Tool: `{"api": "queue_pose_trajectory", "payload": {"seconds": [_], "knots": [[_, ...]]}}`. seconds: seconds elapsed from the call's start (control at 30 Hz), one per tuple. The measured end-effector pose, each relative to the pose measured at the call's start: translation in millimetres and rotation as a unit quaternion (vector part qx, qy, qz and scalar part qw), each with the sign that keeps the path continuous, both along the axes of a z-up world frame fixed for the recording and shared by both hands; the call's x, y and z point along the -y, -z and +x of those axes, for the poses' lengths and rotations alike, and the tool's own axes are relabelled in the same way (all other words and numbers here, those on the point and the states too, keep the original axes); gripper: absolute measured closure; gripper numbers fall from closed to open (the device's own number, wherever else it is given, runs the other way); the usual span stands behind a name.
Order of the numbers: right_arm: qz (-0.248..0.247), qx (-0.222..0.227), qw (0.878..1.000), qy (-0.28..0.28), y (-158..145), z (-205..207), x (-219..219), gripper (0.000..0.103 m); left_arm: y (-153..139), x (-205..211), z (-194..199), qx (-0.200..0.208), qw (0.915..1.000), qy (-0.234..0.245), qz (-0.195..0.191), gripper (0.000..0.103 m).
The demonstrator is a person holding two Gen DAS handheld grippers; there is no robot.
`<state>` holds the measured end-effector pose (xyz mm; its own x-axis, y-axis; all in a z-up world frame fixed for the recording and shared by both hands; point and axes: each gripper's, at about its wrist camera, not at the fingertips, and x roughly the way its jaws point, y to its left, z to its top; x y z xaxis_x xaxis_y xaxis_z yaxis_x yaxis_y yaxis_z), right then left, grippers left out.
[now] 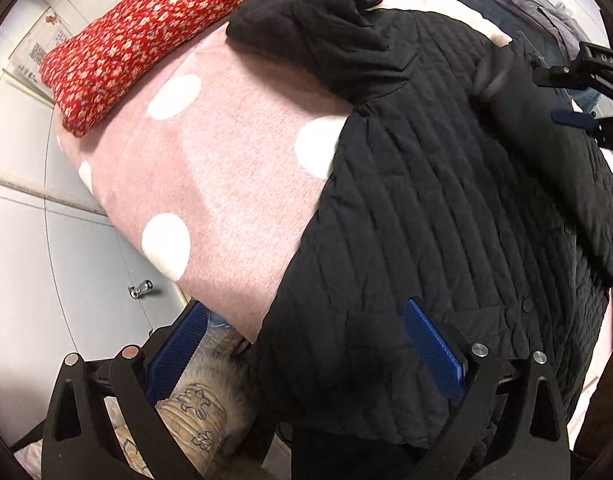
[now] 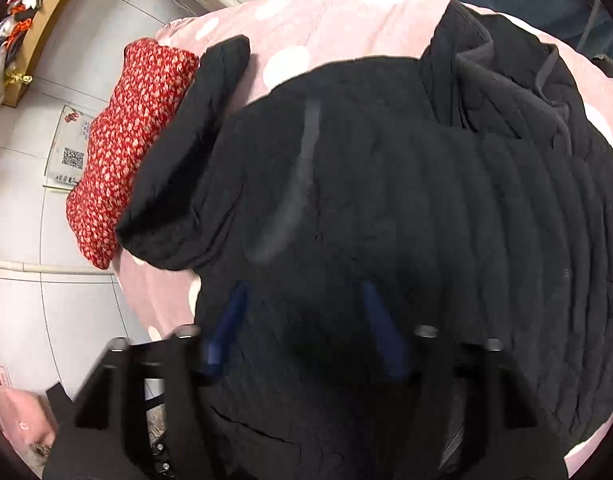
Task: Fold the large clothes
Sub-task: 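Carry the sleeve across the jacket body and open the right tool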
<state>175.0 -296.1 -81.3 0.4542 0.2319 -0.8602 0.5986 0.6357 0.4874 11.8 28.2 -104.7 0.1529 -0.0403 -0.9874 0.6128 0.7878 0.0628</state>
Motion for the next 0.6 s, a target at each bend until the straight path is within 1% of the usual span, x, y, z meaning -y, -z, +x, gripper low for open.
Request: {"api": "queue_pose_trajectory", "payload": {"seconds": [0.1, 0.13, 0.2, 0.3, 0.33, 0.4, 0.47, 0.53, 0.6], "knots": [[-0.014, -0.002, 1.000, -0.011, -2.7, -6.7, -3.7, 0.032, -2.2, 14.8, -1.5, 0.004, 0.9999, 0.015, -0.001, 0.007], [-0.021, -0.004, 1.000, -0.006, -4.1, -12.8, -1.4, 0.028, -2.1, 21.0, -1.7, 0.005, 0.9998, 0.022, -0.003, 0.007], [-0.033, -0.007, 0.999, 0.010, -5.8, -28.7, 8.2, 0.027, -2.1, 35.5, -4.1, 0.007, 0.9992, 0.039, -0.004, 0.007], [-0.053, -0.051, 0.996, 0.050, 4.4, -61.9, 26.7, 0.025, -2.0, 58.9, -10.5, 0.009, 0.9975, 0.070, -0.006, 0.007], [-0.055, -0.077, 0.993, 0.076, 13.8, -80.9, 36.8, 0.025, -3.0, 67.7, -16.1, 0.009, 0.9966, 0.081, -0.007, 0.007], [-0.048, -0.104, 0.987, 0.110, 26.6, -107.1, 49.6, 0.025, -2.7, 85.0, -23.5, 0.012, 0.9940, 0.108, -0.006, 0.007], [-0.035, -0.129, 0.980, 0.148, 43.8, -141.9, 61.6, 0.025, -2.2, 101.9, -31.3, 0.017, 0.9906, 0.136, -0.003, 0.007], [-0.028, -0.138, 0.976, 0.164, 54.8, -164.3, 65.8, 0.025, -1.0, 119.9, -39.9, 0.023, 0.9861, 0.165, 0.001, 0.007], [-0.031, -0.149, 0.975, 0.163, 63.5, -178.0, 67.0, 0.025, 0.1, 138.2, -44.2, 0.027, 0.9810, 0.192, 0.003, 0.007]]}}
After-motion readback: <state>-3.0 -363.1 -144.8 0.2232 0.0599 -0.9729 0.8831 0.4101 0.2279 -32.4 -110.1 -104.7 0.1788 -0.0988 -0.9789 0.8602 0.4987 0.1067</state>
